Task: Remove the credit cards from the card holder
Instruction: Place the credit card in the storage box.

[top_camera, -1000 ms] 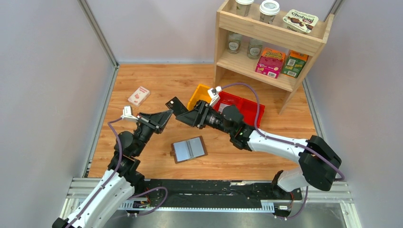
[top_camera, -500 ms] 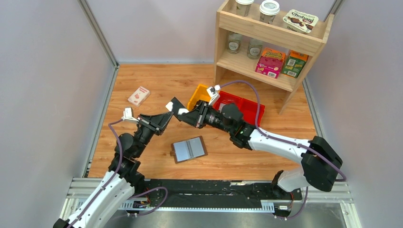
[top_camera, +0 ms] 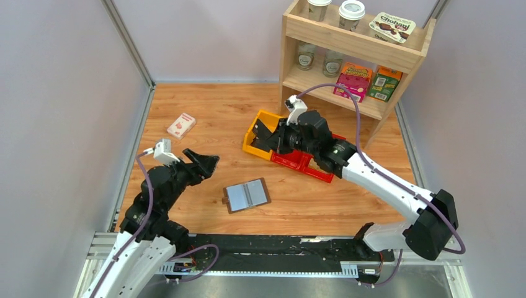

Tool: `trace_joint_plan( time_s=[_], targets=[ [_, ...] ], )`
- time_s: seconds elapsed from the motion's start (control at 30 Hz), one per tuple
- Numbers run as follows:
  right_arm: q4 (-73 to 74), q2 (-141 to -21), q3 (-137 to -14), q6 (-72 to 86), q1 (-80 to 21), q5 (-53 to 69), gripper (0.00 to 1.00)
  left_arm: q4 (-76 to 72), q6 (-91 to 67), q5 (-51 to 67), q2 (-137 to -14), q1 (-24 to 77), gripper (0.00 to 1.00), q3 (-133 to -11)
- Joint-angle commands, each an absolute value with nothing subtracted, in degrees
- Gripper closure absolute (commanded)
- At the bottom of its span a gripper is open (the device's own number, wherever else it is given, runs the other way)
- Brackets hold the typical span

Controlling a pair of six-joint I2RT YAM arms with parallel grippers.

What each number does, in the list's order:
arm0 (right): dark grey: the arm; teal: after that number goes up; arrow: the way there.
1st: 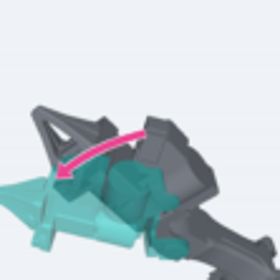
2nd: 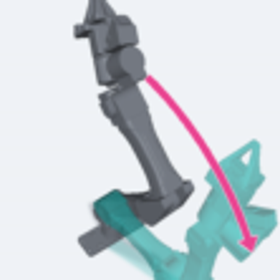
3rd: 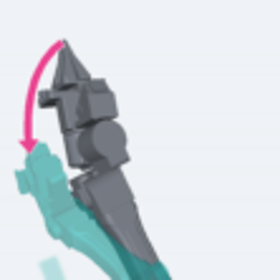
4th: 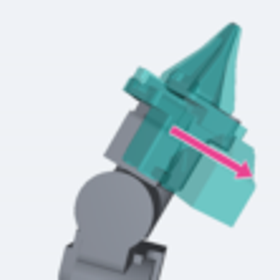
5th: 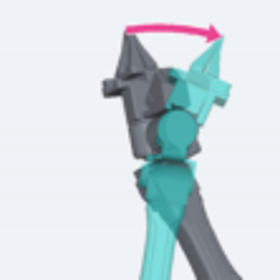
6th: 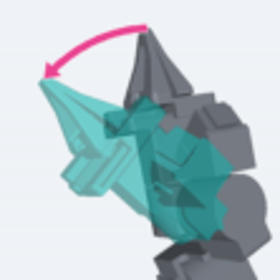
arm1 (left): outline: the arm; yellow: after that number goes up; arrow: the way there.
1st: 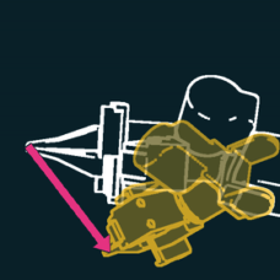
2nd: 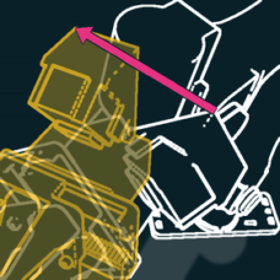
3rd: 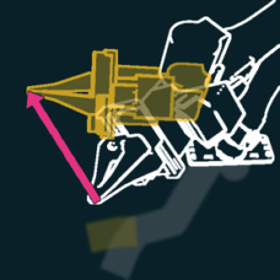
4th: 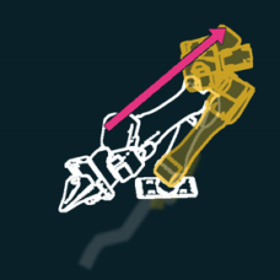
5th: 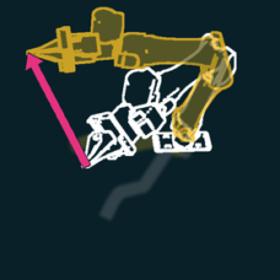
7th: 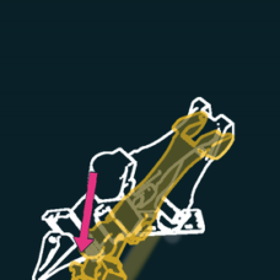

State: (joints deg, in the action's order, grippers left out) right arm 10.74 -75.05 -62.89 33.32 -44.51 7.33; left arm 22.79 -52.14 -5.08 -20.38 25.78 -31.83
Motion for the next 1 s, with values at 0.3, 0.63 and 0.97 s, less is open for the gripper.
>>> trace_joint_plan(
  time_s=[0.3,0.63,0.97],
  targets=[
    [37.6,-96.7,-86.9,14.9,-38.4,3.2,1.0,38.9,-36.1,-0.4,-36.0,25.8,0.1,-38.8],
    [41.6,-113.2,-100.3,14.8,-36.7,9.6,1.0,38.3,-32.3,2.3,-37.6,25.8,0.1,-40.0],
    [42.4,-124.5,-108.8,18.5,-35.5,16.3,1.0,35.7,-31.4,4.2,-40.5,25.8,0.1,-39.8]
  ],
)
